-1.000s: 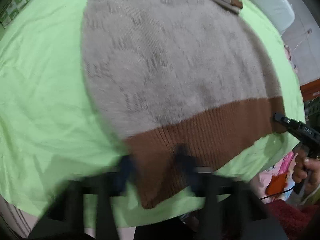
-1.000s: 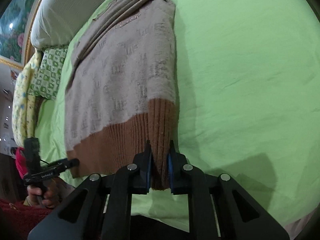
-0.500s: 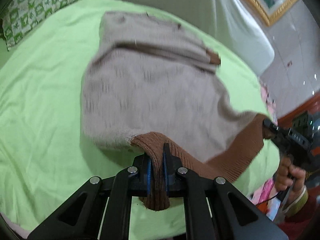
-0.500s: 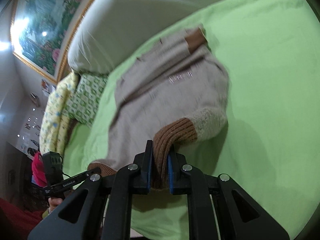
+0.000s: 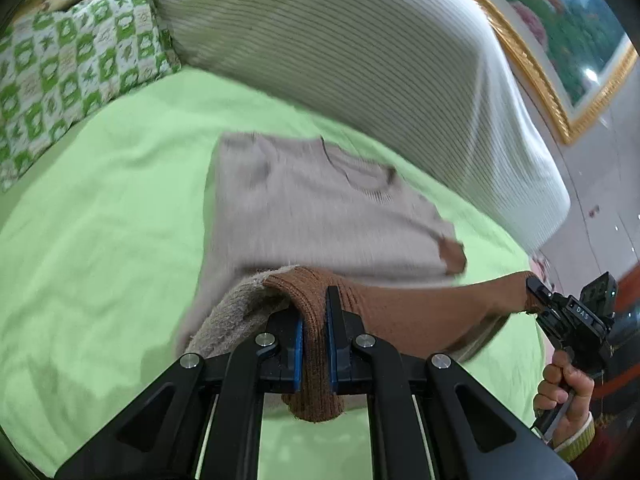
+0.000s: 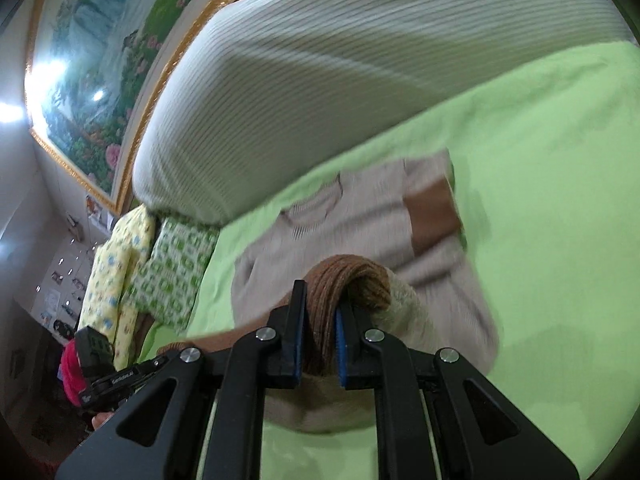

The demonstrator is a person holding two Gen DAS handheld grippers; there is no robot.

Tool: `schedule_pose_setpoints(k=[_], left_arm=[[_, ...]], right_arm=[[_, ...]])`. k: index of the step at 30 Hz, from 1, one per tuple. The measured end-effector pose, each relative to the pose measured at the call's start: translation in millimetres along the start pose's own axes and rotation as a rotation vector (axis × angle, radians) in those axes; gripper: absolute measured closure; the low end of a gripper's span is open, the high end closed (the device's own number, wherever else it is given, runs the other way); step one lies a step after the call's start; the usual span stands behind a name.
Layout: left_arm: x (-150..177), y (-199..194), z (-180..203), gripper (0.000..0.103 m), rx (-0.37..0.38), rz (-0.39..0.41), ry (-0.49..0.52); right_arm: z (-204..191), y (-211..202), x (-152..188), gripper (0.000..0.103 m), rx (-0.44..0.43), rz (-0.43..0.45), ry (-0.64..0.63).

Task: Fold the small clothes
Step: 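Lift the hem with the left gripper and fold it toward the collar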

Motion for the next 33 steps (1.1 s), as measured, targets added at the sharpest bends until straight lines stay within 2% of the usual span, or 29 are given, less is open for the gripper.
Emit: schedule_pose_setpoints(k=[3,9,14,17,18,19,21,22,24,26,29,33], left_arm=[[-36,28,1,0.096,-0.034,0.020,0.004],[-88,84,-8,0.096,-0.095,0.032,0.009],[-113,133,-26,0.095,-0.153,-0.008,-0.010],[-117,159,-35,0.092,-0.198,-0.054,-0.012],[-117,163,-36,0.091,-0.205,-0.061,-0.016],[-118,165,-38,0.086,-0.204,-0.063,-0.024],[-118,162,-39,0.084,-0.182,-0.056,-0.032],[-119,159,-39,0.081,-0.177,-0.052,-0.035],[-117,149,-38,0.073,-0.181,-0.040,-0.027],[-113,135,-38,0.048,-0.215,-0.009,-0.014],[-101,110,-44,0.041,-0.237,0.029,-0.019],[-70,85,-63,0.032,-0.282,0.034,-0.051]], right_arm=[[1,32,-26,0.090,0.011,-0.004,-0.018],[11,92,-74,0.090,0.039,-0.025,-0.035],[32,142,-90,0.090,0.072,-0.093,-0.035],[49,164,-89,0.085,0.113,-0.142,-0.016],[55,170,-88,0.076,0.130,-0.163,-0.005],[59,172,-87,0.071,0.151,-0.170,-0.001],[68,166,-92,0.049,0.190,-0.144,0.014],[71,162,-94,0.046,0.186,-0.122,0.023],[77,148,-100,0.045,0.178,-0.094,0.045],[80,136,-103,0.045,0.160,-0.076,0.054],[87,103,-99,0.045,0.190,-0.044,0.028],[92,74,-70,0.045,0.236,-0.061,-0.003]])
Point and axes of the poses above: each gripper's, at about its wrist camera, not at the fingertips, and y roughly the way its jaws point, z to its right, x to its underside, the point moved 5 cm from there along y, roughly the way its jaws point, and after that the axes turned 6 degrees about -y, right-handed, at the moved point
